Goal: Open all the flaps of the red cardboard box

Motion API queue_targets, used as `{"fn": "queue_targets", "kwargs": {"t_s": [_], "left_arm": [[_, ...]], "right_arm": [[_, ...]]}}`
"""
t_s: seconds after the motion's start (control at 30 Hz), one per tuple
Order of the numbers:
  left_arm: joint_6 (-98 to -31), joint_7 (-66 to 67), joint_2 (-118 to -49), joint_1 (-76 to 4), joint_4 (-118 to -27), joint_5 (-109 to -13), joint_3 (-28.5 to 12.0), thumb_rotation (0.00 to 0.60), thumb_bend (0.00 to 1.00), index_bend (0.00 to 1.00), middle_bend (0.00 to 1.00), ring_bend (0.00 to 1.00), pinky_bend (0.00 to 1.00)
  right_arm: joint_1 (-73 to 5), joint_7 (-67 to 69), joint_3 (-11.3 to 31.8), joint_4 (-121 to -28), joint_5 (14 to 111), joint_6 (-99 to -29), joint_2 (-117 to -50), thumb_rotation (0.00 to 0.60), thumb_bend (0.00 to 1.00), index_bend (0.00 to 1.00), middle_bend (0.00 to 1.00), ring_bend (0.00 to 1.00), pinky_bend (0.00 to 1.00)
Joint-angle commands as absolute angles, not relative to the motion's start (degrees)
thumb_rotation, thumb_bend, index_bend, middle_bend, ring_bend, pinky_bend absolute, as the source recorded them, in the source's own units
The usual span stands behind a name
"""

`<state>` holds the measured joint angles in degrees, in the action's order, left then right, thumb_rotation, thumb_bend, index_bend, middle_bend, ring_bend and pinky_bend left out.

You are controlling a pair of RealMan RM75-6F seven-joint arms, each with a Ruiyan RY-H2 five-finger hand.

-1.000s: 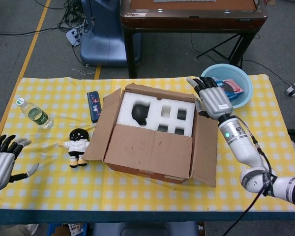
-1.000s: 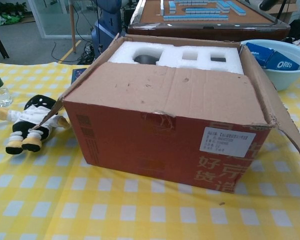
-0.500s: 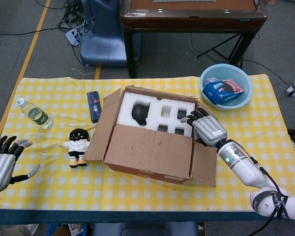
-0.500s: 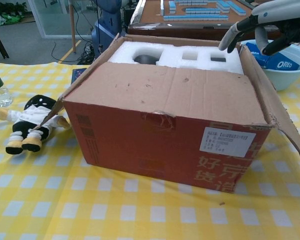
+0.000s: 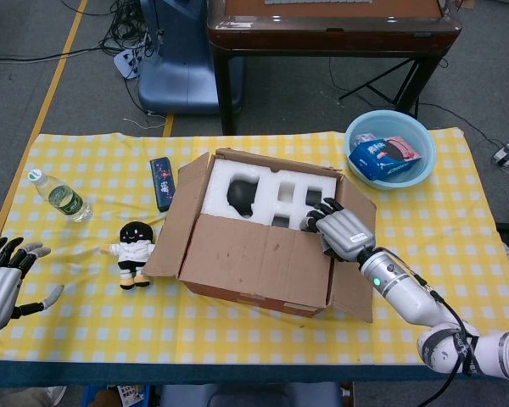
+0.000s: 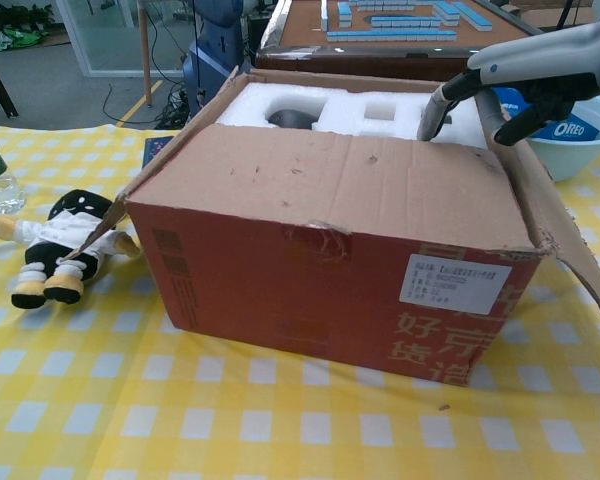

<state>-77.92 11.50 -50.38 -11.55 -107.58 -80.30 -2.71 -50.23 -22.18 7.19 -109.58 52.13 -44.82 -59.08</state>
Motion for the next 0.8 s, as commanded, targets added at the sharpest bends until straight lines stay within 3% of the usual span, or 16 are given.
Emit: {"fn": "queue_targets", "kwargs": {"t_s": [0.03,0.8], "left_arm": [[-78.0,11.4,-50.5,-11.5,-107.5,-80.4,-2.7,0.247,0.27,0.29,0.19,0.08,0.00],[-77.1,12.4,-51.1,-12.2,-107.6,-80.4,-3.2,0.248,0.27,0.29,0.19,0.07,0.00]], "right_arm": [[-50.6,-22.9,6.8,-109.8,51.9,-45.3,-59.1,0.600,1.00,0.27,0.22,0.10,0.01],[-49.7,-19.6,6.0,-113.6,50.6,-46.0,-56.0,0.600,1.00,0.30,0.25,0.12,0.03]]}}
